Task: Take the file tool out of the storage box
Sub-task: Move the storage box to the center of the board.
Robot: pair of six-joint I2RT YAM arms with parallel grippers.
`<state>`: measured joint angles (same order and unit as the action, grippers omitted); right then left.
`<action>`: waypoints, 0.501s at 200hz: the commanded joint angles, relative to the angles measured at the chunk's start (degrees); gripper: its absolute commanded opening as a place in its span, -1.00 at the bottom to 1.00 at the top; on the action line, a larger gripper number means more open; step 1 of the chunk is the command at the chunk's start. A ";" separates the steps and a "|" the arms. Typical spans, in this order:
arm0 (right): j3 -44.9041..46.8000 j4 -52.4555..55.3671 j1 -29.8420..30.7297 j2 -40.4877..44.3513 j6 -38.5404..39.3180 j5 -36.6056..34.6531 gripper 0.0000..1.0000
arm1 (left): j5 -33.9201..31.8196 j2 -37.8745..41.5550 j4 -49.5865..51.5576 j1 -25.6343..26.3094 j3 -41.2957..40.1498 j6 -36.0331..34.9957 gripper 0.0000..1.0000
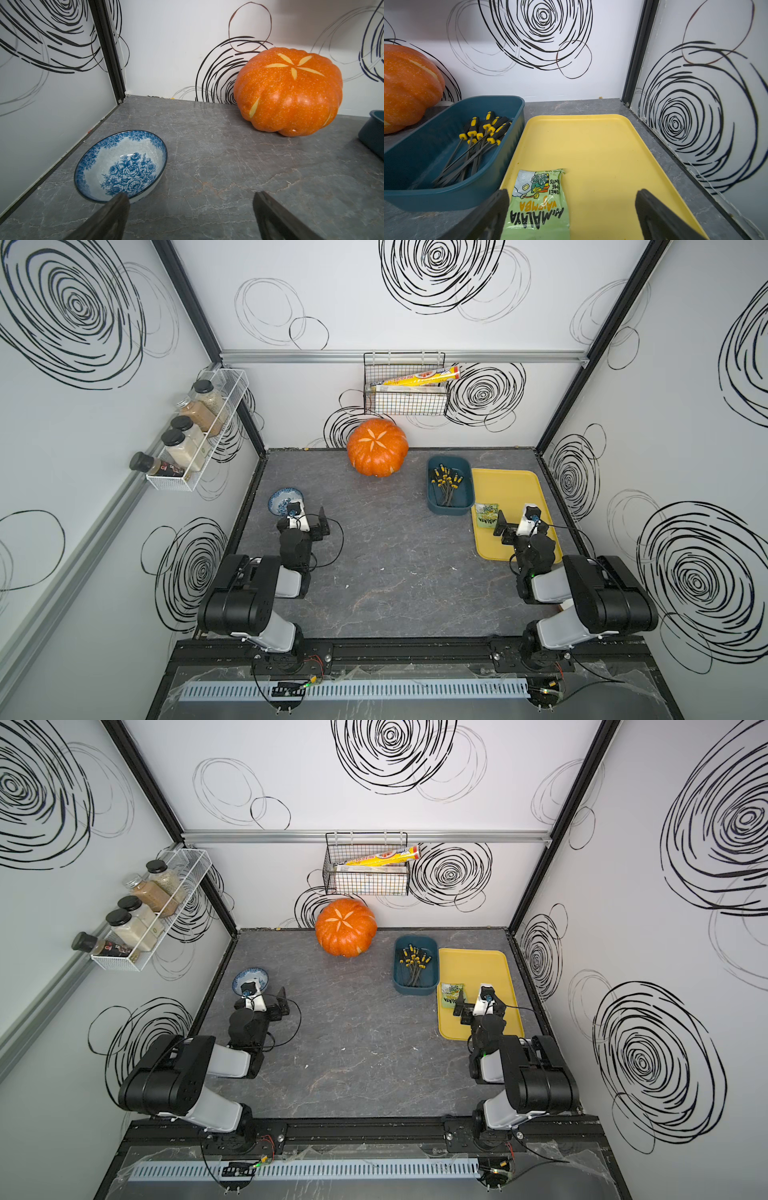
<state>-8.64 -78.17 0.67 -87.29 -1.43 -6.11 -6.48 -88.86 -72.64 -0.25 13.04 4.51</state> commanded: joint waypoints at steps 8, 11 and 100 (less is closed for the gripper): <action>1.33 -2.96 0.30 1.95 1.00 1.52 0.99 | -1.41 4.05 -8.24 0.28 -3.99 -0.07 0.98; 1.03 -1.87 0.30 2.70 0.99 1.44 0.99 | -1.90 4.65 -8.18 0.35 -4.33 -0.04 0.98; -12.68 25.58 1.00 14.67 -15.35 2.69 0.99 | -2.52 23.47 31.82 7.34 12.83 20.43 0.98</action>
<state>-16.49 -61.54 1.43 -70.50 -9.30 -4.82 -14.39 -66.13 -54.94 6.87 19.16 13.45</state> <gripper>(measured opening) 0.996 0.991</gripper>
